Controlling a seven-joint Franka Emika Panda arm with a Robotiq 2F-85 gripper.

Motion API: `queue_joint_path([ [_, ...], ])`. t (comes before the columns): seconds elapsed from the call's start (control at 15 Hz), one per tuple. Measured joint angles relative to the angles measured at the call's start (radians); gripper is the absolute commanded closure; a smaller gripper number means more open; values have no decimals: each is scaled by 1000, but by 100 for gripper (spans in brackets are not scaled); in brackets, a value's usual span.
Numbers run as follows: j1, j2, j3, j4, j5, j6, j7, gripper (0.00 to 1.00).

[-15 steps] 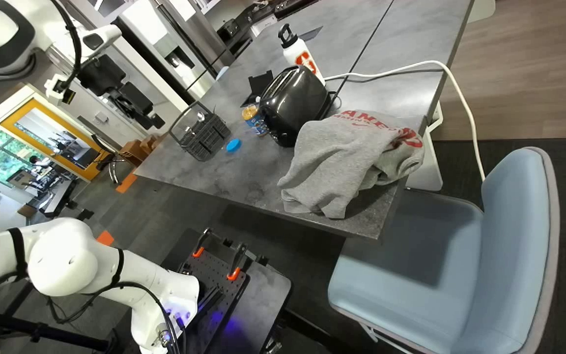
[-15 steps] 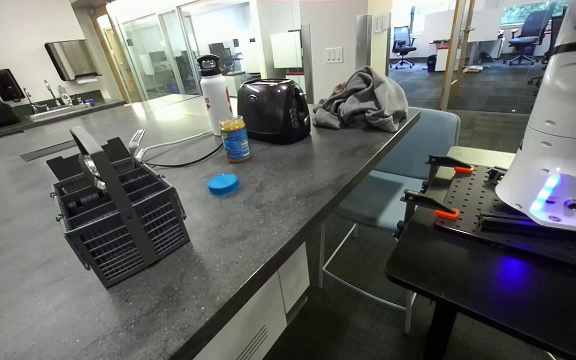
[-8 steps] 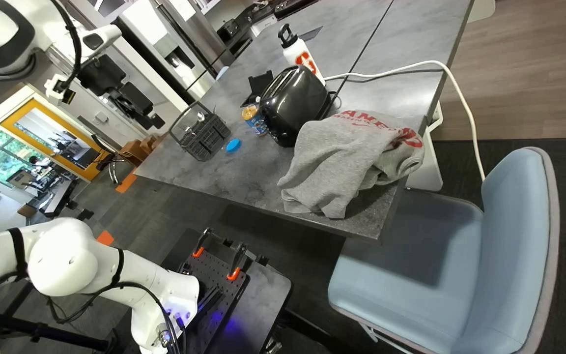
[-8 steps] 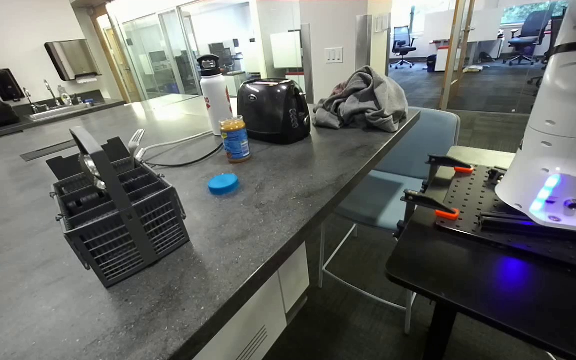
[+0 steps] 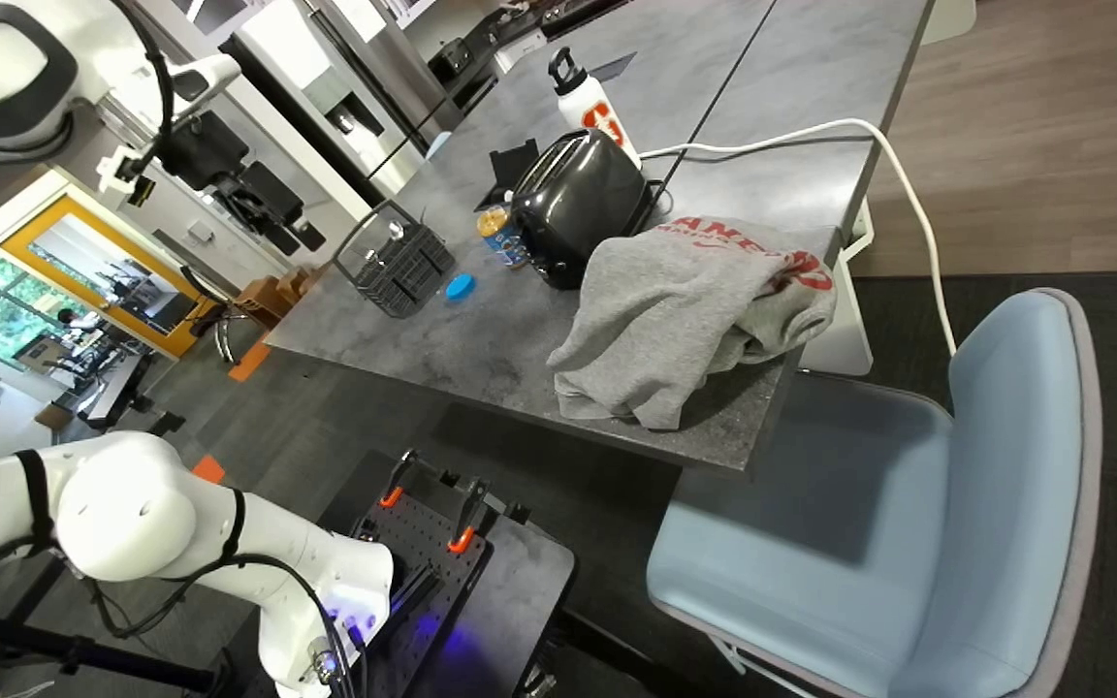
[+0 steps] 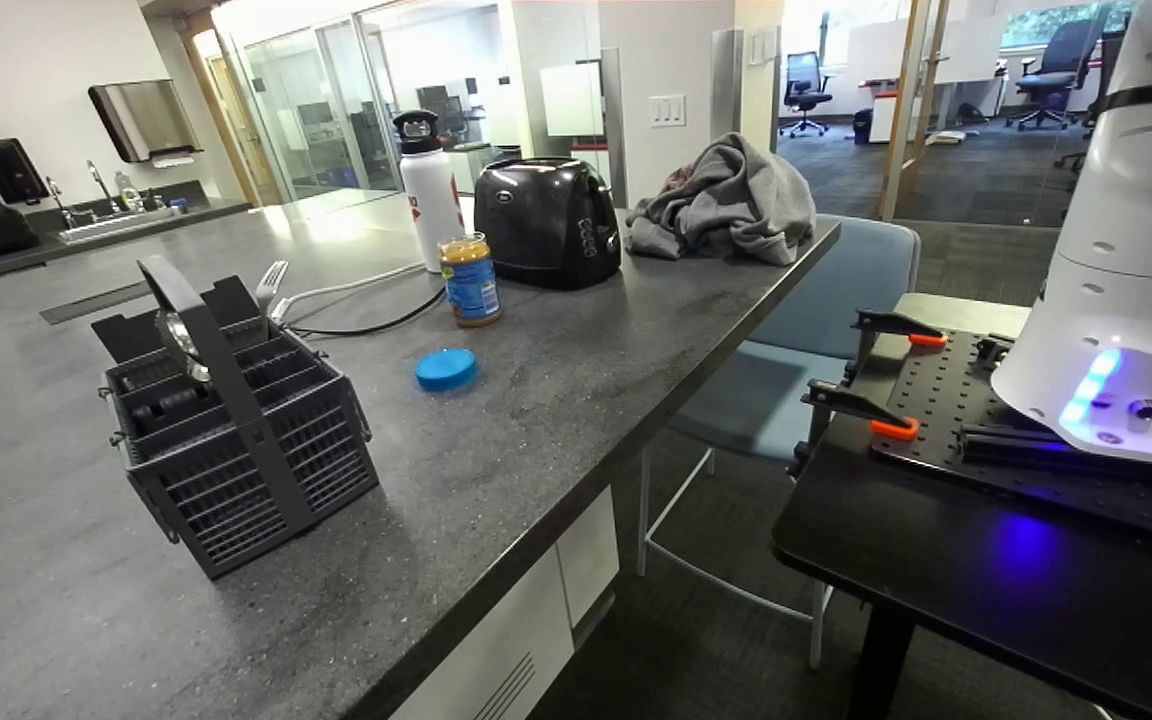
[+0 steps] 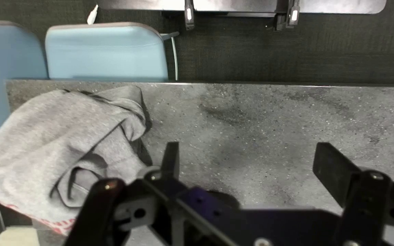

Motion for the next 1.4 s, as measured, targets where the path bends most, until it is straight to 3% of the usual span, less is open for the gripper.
queue_joint_path([
  [0.4,203,137,128,-3,175,241,-8,0],
  [0.67,304,323,153,43,300,415,-108,0],
  [0.93,327,474,181,119,320,435,-158,0],
  [1.27,326,487,186,137,320,434,-158,0],
  [1.4,326,499,190,139,373,471,-158,0],
])
